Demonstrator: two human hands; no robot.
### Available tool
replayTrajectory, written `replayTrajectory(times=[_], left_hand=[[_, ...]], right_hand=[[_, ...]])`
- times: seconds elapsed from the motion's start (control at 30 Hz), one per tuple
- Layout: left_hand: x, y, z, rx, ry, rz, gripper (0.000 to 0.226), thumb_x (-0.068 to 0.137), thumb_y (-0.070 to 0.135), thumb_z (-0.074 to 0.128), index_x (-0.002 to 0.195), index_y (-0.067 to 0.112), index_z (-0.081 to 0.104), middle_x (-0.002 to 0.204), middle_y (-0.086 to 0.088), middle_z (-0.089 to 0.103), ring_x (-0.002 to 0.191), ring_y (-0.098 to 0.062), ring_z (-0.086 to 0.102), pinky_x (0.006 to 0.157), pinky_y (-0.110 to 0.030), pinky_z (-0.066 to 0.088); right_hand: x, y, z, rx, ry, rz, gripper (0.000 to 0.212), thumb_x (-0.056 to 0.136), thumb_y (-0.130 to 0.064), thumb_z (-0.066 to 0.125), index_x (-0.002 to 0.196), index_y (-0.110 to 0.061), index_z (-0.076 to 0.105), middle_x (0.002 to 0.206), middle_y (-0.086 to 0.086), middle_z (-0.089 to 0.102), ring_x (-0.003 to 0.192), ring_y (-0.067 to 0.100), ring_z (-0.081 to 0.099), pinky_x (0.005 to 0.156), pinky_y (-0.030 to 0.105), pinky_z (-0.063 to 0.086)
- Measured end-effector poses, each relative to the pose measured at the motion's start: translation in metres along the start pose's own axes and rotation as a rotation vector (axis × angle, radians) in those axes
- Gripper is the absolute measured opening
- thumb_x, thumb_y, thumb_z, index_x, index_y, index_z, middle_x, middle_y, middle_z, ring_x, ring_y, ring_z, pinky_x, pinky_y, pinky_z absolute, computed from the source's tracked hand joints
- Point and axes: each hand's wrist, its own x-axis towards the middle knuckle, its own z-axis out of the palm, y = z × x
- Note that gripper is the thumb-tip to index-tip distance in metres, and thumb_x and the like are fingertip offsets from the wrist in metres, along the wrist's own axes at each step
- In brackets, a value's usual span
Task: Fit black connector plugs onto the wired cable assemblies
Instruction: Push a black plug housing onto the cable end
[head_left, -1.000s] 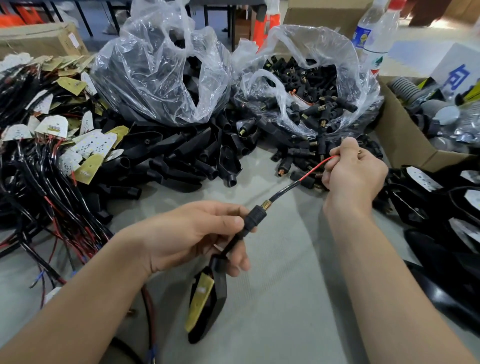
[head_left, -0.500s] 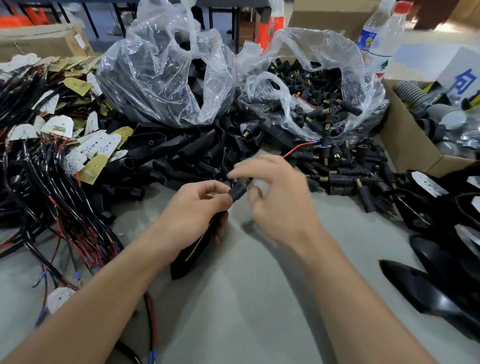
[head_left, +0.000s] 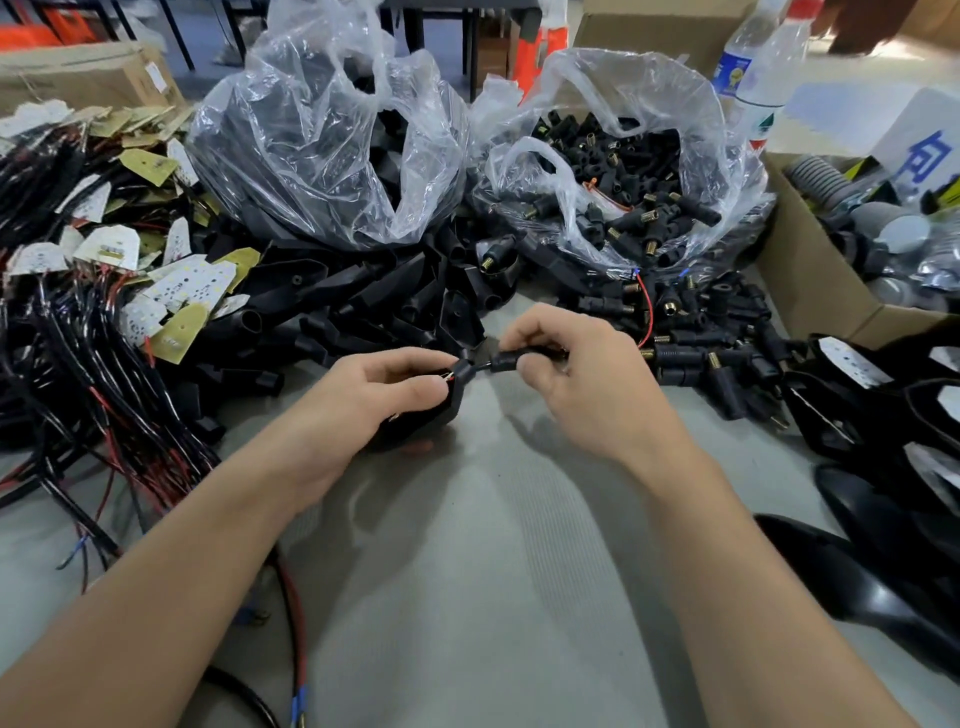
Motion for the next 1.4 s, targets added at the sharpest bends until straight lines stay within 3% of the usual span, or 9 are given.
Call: replayTrajectory(times=[0.13,0.23,0.37,0.5,0.67,0.83,0.97,1.2,1.4], left_hand=[[0.002,-0.002,-0.004,-0.133,0.126,0.073,0.043,0.055,0.017,0.085,0.098,0.026,0.082,0.102,-0.003,0.075,0.083,-0.013,0.073,0.066,-0.022,0.059],[0.004,-0.005,-0.003,-0.126,0.209,0.100,0.043,0.060,-0.001,0.083,0.094,0.025,0.082,0.103,-0.006,0.073,0.080,-0.015,0.073,0.066,-0.022,0.059],[0.003,-0.006,-0.003,-0.063,0.155,0.108,0.045,0.074,-0.015,0.076,0.095,0.024,0.083,0.091,0.001,0.075,0.080,-0.012,0.072,0.067,-0.023,0.059],[0.002,-0.004,-0.007,-0.005,0.067,0.079,0.041,0.083,-0.013,0.067,0.101,0.021,0.082,0.093,0.003,0.073,0.080,-0.010,0.070,0.067,-0.023,0.058],[0.002,-0.002,-0.007,-0.061,0.074,0.060,0.041,0.082,-0.012,0.061,0.098,0.019,0.082,0.081,0.003,0.075,0.065,-0.012,0.067,0.048,-0.019,0.049],[0.005,-0.008,-0.004,0.015,0.189,0.089,0.044,0.072,-0.015,0.063,0.088,0.021,0.083,0.072,0.006,0.072,0.056,-0.008,0.060,0.043,-0.017,0.039],[0.005,-0.009,-0.002,0.099,0.223,0.129,0.043,0.055,0.003,0.068,0.089,0.025,0.082,0.073,0.012,0.072,0.060,-0.001,0.063,0.046,-0.014,0.041],[0.005,-0.010,-0.008,0.023,0.054,0.127,0.035,0.059,0.006,0.064,0.088,0.016,0.082,0.072,-0.004,0.068,0.053,-0.015,0.055,0.041,-0.019,0.035],[0.006,-0.013,-0.012,0.004,0.038,0.152,0.031,0.069,0.006,0.063,0.091,0.017,0.082,0.071,0.000,0.068,0.056,-0.011,0.055,0.043,-0.018,0.037]], right_hand=[[0.001,0.003,0.000,-0.013,-0.026,-0.014,0.022,0.094,-0.011,0.061,0.097,-0.030,0.070,0.088,-0.011,0.070,0.079,0.011,0.059,0.075,0.023,0.045],[0.001,0.004,0.003,-0.020,-0.062,-0.032,0.019,0.096,-0.013,0.059,0.094,-0.028,0.069,0.076,-0.010,0.066,0.073,0.012,0.055,0.063,0.012,0.038],[0.001,0.006,0.006,-0.046,-0.116,-0.022,0.019,0.099,-0.020,0.055,0.091,-0.033,0.066,0.076,-0.003,0.067,0.065,0.013,0.052,0.061,0.027,0.042],[-0.001,0.003,0.007,-0.056,-0.120,-0.049,0.015,0.098,-0.021,0.060,0.093,-0.032,0.068,0.079,-0.012,0.070,0.071,0.008,0.059,0.068,0.028,0.047],[-0.003,0.000,0.005,-0.003,-0.083,-0.044,0.012,0.095,-0.024,0.064,0.097,-0.035,0.070,0.086,-0.023,0.071,0.081,0.002,0.065,0.077,0.022,0.051],[-0.004,0.000,0.004,0.033,-0.170,-0.065,0.012,0.097,-0.024,0.062,0.094,-0.032,0.070,0.082,-0.014,0.074,0.074,0.014,0.066,0.076,0.038,0.054],[-0.004,0.001,0.000,0.089,-0.160,-0.066,0.012,0.095,-0.024,0.064,0.092,-0.031,0.073,0.077,-0.011,0.073,0.069,0.016,0.063,0.072,0.040,0.053],[-0.007,-0.005,-0.003,0.160,-0.170,-0.053,0.013,0.085,-0.021,0.075,0.088,-0.033,0.079,0.074,-0.017,0.072,0.062,0.019,0.065,0.070,0.044,0.059],[-0.012,-0.009,-0.001,0.116,-0.146,-0.055,0.020,0.070,-0.025,0.085,0.085,-0.036,0.076,0.058,-0.013,0.068,0.044,0.005,0.053,0.049,0.013,0.040]])
